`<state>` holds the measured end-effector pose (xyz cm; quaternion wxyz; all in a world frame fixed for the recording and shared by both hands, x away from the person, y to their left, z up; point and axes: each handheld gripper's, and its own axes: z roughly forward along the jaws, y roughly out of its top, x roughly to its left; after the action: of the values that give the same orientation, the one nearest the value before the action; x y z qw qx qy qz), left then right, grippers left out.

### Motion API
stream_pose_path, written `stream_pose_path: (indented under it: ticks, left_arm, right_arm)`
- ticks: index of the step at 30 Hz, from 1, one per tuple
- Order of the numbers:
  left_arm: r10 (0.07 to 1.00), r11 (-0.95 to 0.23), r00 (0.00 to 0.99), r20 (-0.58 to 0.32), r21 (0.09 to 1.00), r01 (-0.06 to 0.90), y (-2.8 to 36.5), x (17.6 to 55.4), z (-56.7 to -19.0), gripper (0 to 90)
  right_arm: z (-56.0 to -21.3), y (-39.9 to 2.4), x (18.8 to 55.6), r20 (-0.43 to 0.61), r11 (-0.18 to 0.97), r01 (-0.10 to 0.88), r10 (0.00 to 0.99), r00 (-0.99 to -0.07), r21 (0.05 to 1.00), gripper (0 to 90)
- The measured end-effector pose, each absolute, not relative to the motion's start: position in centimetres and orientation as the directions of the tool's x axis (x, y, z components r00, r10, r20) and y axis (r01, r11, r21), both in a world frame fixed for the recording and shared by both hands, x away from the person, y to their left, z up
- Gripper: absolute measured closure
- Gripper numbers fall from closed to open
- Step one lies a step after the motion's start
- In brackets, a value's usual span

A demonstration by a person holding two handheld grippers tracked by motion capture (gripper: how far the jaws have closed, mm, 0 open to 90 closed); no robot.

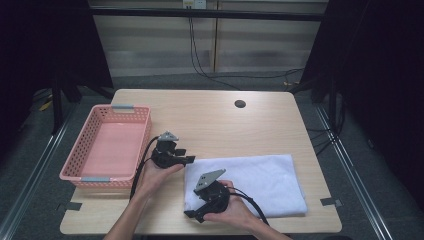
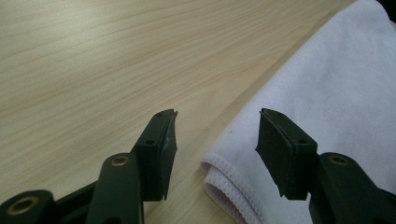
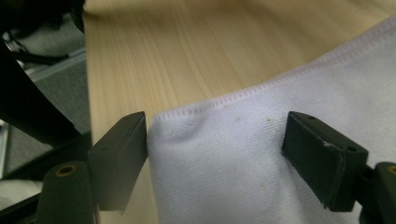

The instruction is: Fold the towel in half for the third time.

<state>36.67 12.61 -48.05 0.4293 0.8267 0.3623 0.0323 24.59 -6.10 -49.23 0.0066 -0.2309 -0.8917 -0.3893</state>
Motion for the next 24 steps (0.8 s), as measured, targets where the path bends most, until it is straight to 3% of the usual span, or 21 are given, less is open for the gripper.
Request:
stream_pose_path:
  ticks: [3,7,10,13,16,19,24]
  left_arm:
    - [0.628,-0.366,0.734,-0.257,0.735,0.571,12.7,36.6,-48.0,46.7]
    - [0.633,-0.366,0.73,-0.26,0.73,0.577,12.9,36.5,-48.0,46.6]
    - [0.638,-0.365,0.724,-0.262,0.726,0.584,13.0,36.5,-48.1,46.5]
    - [0.649,-0.359,0.714,-0.261,0.723,0.59,13.1,36.7,-48.3,46.5]
    - [0.663,-0.355,0.704,-0.257,0.72,0.597,13.3,36.9,-48.4,46.4]
    - [0.673,-0.355,0.695,-0.254,0.714,0.604,13.3,37.0,-48.7,44.7]
    - [0.674,-0.368,0.697,-0.243,0.708,0.603,13.3,37.0,-49.0,42.4]
  right_arm:
    - [-49.7,-6.2,24.3,0.162,0.599,0.386,0.393,-0.905,0.702,22.4]
    - [-50.2,-6.1,23.3,0.039,0.636,0.283,0.37,-0.928,0.718,22.7]
    - [-50.2,-6.0,23.1,-0.008,0.652,0.263,0.381,-0.924,0.711,31.1]
    - [-50.1,-6.5,23.5,-0.017,0.644,0.264,0.396,-0.918,0.718,47.3]
    - [-50.0,-6.5,23.6,-0.023,0.647,0.265,0.4,-0.916,0.715,51.0]
    - [-49.9,-6.7,23.9,-0.039,0.649,0.267,0.417,-0.908,0.713,63.6]
    - [-49.7,-6.7,24.3,-0.024,0.652,0.288,0.425,-0.905,0.701,71.2]
